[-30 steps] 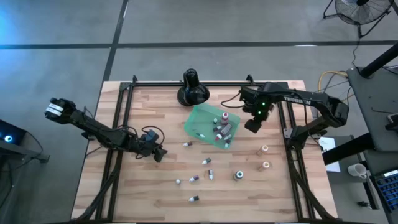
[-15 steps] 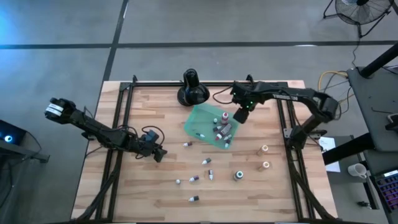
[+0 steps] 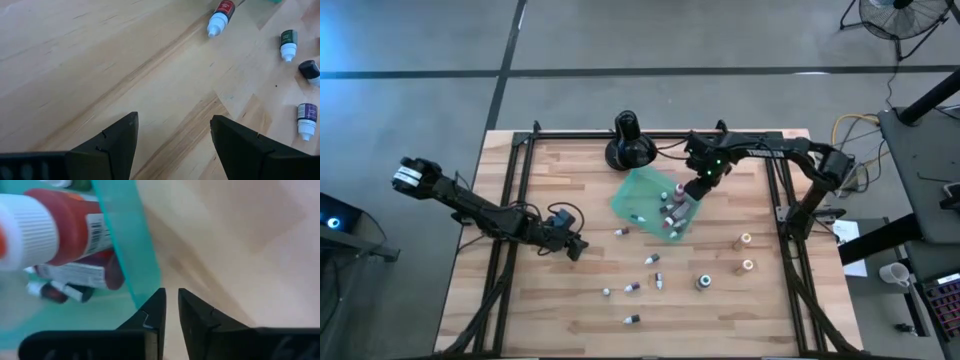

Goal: Pick & Place food coloring
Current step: Adjust the green bin on the table, then remove the large red food coloring bottle from the green bin

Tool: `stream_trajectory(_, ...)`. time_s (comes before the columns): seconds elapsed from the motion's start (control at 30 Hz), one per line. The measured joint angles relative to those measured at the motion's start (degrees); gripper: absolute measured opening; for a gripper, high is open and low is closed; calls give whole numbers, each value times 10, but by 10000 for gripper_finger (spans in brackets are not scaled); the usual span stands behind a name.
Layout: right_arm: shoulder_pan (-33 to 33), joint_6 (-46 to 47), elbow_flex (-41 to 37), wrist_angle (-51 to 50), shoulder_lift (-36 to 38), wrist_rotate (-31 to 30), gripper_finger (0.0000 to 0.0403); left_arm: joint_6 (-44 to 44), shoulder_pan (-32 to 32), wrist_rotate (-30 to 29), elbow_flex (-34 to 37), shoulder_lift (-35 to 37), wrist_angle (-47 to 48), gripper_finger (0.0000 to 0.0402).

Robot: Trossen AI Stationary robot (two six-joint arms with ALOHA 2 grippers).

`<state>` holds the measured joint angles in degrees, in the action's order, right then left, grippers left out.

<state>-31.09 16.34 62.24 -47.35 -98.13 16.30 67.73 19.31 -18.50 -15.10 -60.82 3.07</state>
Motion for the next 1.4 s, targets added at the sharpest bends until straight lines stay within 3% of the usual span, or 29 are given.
stream_trajectory(0.37, 49, -12, 0, 35, 0, 95, 38, 1, -1, 0, 3, 0, 0, 223)
stream_trajectory(0.6, 76, -47, 26, -12, 2, 96, 38, 0, -1, 0, 3, 0, 0, 223)
stream_trajectory(0.87, 79, -118, 115, -117, 18, 51, 38, -26, -1, 0, 3, 0, -4, 223)
stream_trajectory(1.0, 93, -113, 157, -154, 40, 8, 38, -126, -1, -33, 1, 0, -41, 223)
stream_trajectory(1.13, 135, -65, 141, -168, 95, -34, 38, -273, -17, -82, -13, 0, -93, 223)
stream_trajectory(1.4, 220, 63, 25, -163, 238, -96, 38, -445, -103, 5, -106, -4, -100, 223)
